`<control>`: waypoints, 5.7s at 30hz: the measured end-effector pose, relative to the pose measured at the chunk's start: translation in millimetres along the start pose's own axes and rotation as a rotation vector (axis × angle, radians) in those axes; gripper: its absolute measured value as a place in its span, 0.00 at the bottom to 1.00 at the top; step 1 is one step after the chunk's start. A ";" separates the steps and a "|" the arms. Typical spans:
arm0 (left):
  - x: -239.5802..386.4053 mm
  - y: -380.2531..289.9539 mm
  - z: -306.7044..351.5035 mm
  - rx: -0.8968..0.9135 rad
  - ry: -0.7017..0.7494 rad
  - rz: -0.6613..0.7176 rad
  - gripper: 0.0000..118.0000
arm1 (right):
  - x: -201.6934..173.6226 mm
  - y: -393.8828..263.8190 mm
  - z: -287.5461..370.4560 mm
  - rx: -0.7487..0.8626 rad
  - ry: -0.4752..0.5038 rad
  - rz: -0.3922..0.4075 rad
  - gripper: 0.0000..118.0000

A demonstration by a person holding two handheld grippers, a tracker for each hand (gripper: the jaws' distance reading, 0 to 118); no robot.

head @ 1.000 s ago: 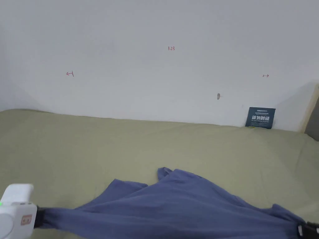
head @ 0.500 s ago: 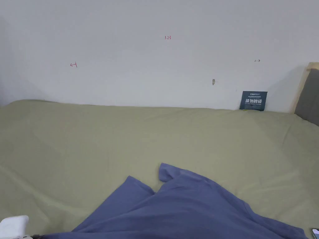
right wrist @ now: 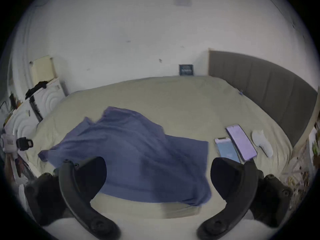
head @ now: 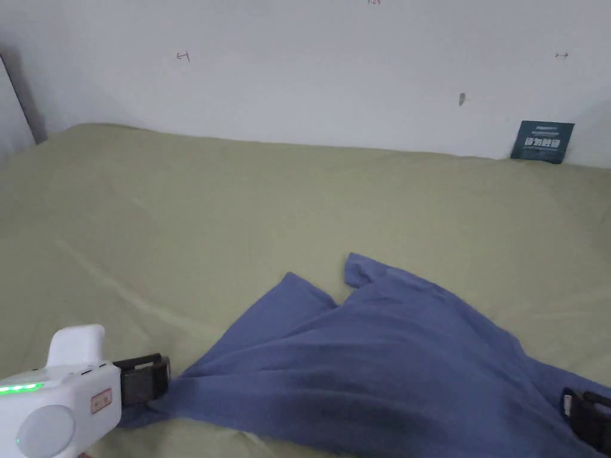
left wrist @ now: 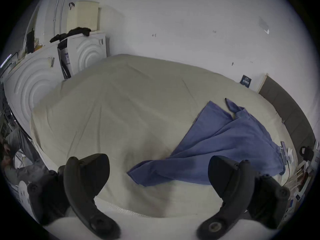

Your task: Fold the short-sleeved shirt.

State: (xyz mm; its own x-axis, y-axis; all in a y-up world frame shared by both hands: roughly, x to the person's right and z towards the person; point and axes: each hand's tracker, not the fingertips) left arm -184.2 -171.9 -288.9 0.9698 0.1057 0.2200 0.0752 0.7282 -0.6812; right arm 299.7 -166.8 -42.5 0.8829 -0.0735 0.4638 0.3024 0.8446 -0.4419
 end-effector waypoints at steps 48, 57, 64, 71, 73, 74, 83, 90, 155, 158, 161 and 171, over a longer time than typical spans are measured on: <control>-18.6 -21.5 -87.3 -0.231 -0.025 -0.020 0.03 | -99.5 -10.9 -119.1 -0.139 0.126 0.118 0.02; -50.2 -15.0 -110.9 -0.253 -0.053 0.027 0.03 | -64.8 95.5 -286.7 -0.283 0.089 0.181 0.93; -47.2 -21.1 -115.7 -0.252 -0.037 0.019 0.03 | -69.2 104.1 -380.2 -0.456 0.092 0.285 1.00; -37.7 -22.7 -116.2 -0.259 -0.028 0.003 0.03 | -81.2 108.7 -366.7 -0.554 0.104 0.303 0.48; -38.1 -22.5 -117.5 -0.261 -0.025 0.003 0.03 | -82.3 114.0 -351.7 -0.496 0.110 0.327 0.02; -36.7 -21.2 -116.6 -0.261 -0.023 -0.006 0.03 | -84.6 117.4 -337.0 -0.462 0.099 0.326 0.02; -29.1 20.8 -79.0 -0.171 -0.059 -0.038 0.03 | -64.7 179.3 -198.0 -0.250 0.190 0.315 0.02; 3.6 125.6 -24.6 0.037 -0.082 -0.100 0.03 | -34.4 260.9 -52.4 0.038 0.149 0.290 0.02; 125.5 360.1 -243.9 0.141 -0.006 -0.208 0.03 | -8.7 337.7 -254.9 0.148 -0.013 0.072 0.02; 109.2 301.1 -228.0 0.106 -0.003 -0.281 0.03 | 0.8 273.0 -229.9 0.103 0.022 0.050 0.02; 89.3 237.9 -195.9 0.110 -0.049 -0.252 0.03 | 3.7 206.5 -192.4 0.066 0.015 0.086 0.02; 22.9 62.7 -99.5 -0.043 -0.074 -0.246 0.03 | 24.6 10.6 -67.1 -0.130 0.083 -0.015 0.02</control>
State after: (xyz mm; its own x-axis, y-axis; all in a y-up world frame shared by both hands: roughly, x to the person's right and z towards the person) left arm -134.1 -191.2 -396.1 0.9016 -0.0211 0.4320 0.3182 0.7087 -0.6296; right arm 348.7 -195.3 -87.2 0.9030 -0.1333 0.4084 0.3547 0.7677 -0.5337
